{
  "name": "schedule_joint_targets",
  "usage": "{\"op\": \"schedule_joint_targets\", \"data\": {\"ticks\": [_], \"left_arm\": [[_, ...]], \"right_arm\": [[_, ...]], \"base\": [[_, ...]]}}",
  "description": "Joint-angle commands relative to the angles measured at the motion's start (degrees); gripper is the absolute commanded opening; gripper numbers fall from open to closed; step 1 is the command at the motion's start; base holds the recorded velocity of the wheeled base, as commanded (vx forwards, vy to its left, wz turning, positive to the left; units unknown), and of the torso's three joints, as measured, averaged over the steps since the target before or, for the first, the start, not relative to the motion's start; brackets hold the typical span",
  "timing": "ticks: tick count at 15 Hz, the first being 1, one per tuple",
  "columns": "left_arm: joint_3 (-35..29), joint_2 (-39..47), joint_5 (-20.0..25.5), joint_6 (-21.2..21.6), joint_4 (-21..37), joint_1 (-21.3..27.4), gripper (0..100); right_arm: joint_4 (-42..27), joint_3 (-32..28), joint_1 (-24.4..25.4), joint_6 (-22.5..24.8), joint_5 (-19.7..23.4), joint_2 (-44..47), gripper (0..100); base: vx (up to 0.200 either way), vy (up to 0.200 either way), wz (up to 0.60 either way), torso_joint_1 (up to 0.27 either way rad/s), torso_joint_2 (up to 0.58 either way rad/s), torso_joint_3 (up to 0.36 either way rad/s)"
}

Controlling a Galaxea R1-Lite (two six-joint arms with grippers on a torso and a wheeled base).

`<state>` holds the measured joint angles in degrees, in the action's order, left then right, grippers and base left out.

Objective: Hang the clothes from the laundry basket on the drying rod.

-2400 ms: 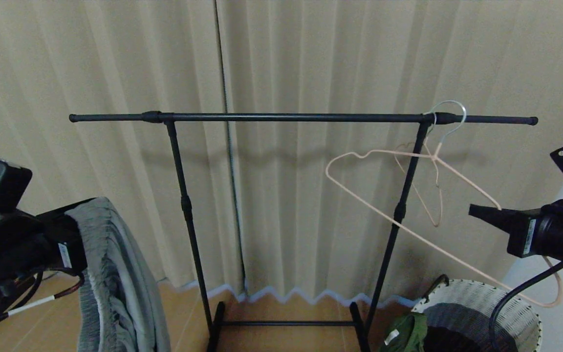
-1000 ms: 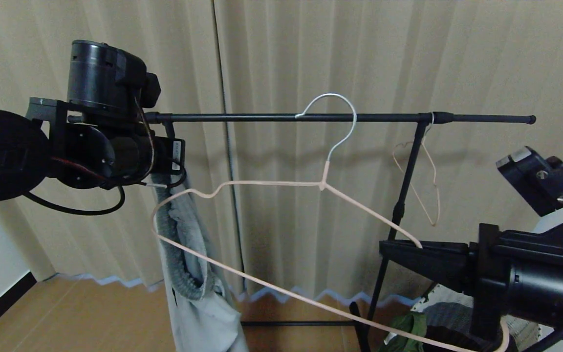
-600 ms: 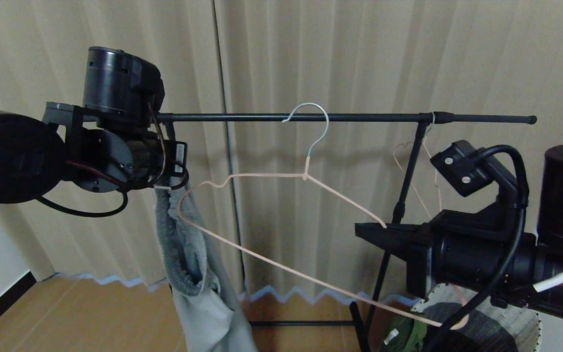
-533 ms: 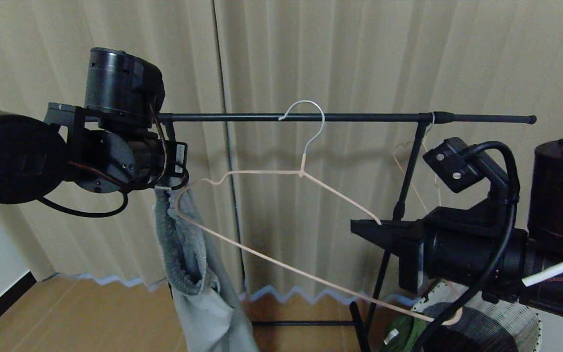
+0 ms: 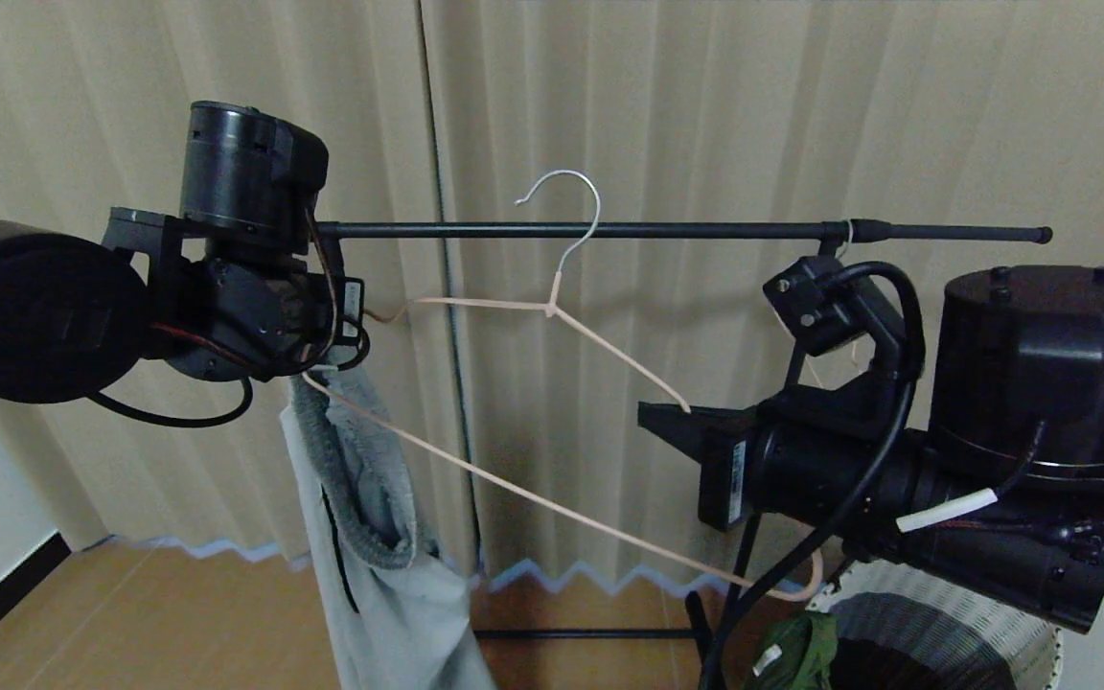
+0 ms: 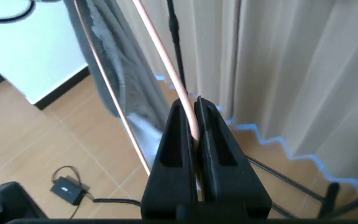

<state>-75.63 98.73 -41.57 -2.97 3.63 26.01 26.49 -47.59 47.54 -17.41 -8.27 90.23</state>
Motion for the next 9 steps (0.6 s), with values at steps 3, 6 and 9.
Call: {"op": "schedule_joint_targets", "data": {"ticks": [3,6,9], "left_arm": [[-0.04,-0.29,-0.09,-0.01,-0.03,-0.26,0],[0.22,-0.38,-0.18,-0.01,0.23,-0.35,0],[2.33,-1.09,-0.18,0.69,0.59,-0.26,0]], "right_arm": [[-0.12,-0.22,0.88,0.01,-3.95,2.31,0],[0.32,-1.63,0.8,0.01,-7.2,4.51,0],[0.23,-4.88,-0.08,0.09,-10.37,6.88,0]], "base": [[0.0,0.0,0.0,0.0,0.0,0.0],[0.0,0.0,0.0,0.0,0.0,0.0],[0.0,0.0,0.0,0.0,0.0,0.0]]}}
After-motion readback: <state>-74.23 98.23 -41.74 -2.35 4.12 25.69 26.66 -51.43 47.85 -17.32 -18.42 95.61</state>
